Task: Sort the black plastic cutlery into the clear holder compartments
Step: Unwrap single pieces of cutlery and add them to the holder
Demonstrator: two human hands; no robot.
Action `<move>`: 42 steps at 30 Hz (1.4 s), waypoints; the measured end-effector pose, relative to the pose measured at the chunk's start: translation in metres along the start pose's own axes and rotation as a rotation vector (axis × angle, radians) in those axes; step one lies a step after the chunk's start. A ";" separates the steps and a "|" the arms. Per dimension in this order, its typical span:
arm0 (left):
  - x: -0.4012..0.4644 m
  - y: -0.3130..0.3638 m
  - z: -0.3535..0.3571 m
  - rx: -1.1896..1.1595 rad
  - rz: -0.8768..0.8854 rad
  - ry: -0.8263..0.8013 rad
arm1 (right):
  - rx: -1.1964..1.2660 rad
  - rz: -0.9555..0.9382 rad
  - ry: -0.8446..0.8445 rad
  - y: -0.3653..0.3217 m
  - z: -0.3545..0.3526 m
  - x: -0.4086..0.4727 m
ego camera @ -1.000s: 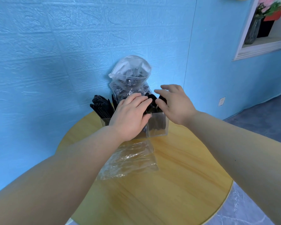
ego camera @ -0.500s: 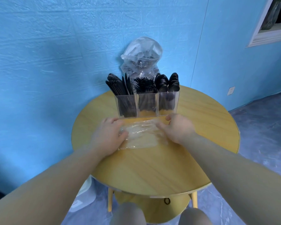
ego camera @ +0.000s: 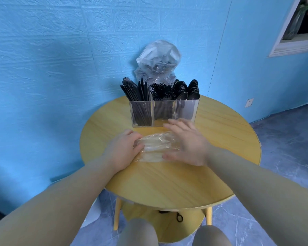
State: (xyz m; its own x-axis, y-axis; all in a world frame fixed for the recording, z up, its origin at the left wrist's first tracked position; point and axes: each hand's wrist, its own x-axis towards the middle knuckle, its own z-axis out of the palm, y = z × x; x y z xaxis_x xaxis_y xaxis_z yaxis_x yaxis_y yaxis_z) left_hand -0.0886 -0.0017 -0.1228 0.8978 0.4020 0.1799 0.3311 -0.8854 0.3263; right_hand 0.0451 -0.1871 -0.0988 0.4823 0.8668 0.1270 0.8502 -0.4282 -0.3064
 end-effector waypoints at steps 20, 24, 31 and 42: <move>0.001 0.062 0.004 -0.019 -0.031 -0.011 | 0.099 0.188 -0.068 0.029 -0.010 -0.022; 0.009 0.079 0.002 -0.068 -0.074 0.058 | 0.245 0.177 -0.070 0.042 -0.019 -0.022; -0.013 0.069 -0.011 -0.136 -0.263 0.136 | 0.865 0.105 0.038 0.013 -0.021 -0.020; -0.137 -0.077 -0.060 -0.084 -0.433 0.220 | 0.657 -0.059 0.167 -0.203 0.044 0.002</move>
State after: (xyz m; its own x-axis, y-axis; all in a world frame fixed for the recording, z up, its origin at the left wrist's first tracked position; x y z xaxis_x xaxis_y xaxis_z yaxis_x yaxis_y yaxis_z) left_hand -0.2548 0.0254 -0.1175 0.5975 0.7765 0.2002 0.6273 -0.6081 0.4866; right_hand -0.1358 -0.0874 -0.0778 0.5099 0.8101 0.2894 0.5967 -0.0907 -0.7973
